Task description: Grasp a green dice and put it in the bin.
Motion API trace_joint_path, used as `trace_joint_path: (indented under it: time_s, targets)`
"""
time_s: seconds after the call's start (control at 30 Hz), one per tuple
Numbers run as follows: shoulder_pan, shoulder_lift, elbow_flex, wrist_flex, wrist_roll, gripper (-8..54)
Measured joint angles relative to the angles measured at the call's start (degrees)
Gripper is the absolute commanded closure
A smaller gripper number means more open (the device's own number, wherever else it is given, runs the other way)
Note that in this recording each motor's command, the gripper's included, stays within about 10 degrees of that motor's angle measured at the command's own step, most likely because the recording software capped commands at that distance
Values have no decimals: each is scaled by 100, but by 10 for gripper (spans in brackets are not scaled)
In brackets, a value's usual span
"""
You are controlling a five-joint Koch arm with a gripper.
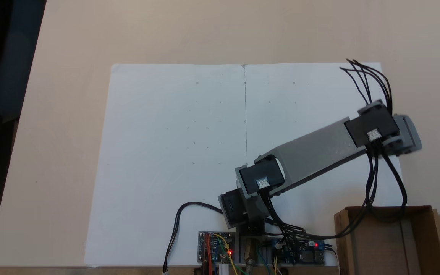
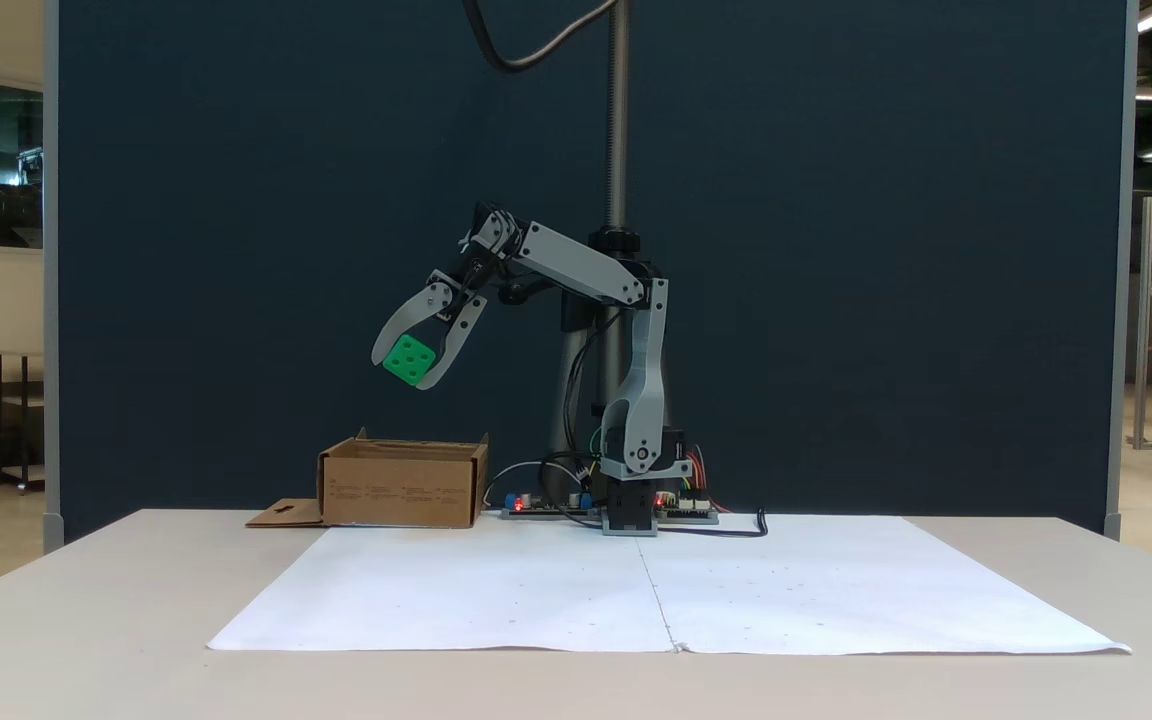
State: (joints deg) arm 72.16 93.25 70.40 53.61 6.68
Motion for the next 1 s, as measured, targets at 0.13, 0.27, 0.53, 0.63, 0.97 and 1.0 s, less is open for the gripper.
trace_joint_path:
  time_s: [0.13, 0.27, 0.53, 0.63, 0.97, 1.0]
  targets:
    - [747, -9, 0, 229, -237, 336]
    - [1503, -299, 18, 316, -686, 336]
    - [2619, -1011, 176, 325, -1898, 336]
    - [2944, -1257, 185, 325, -2259, 336]
    - [3138, -1784, 510, 193, -2487, 28]
    - [3138, -1784, 589, 193, -2487, 1]
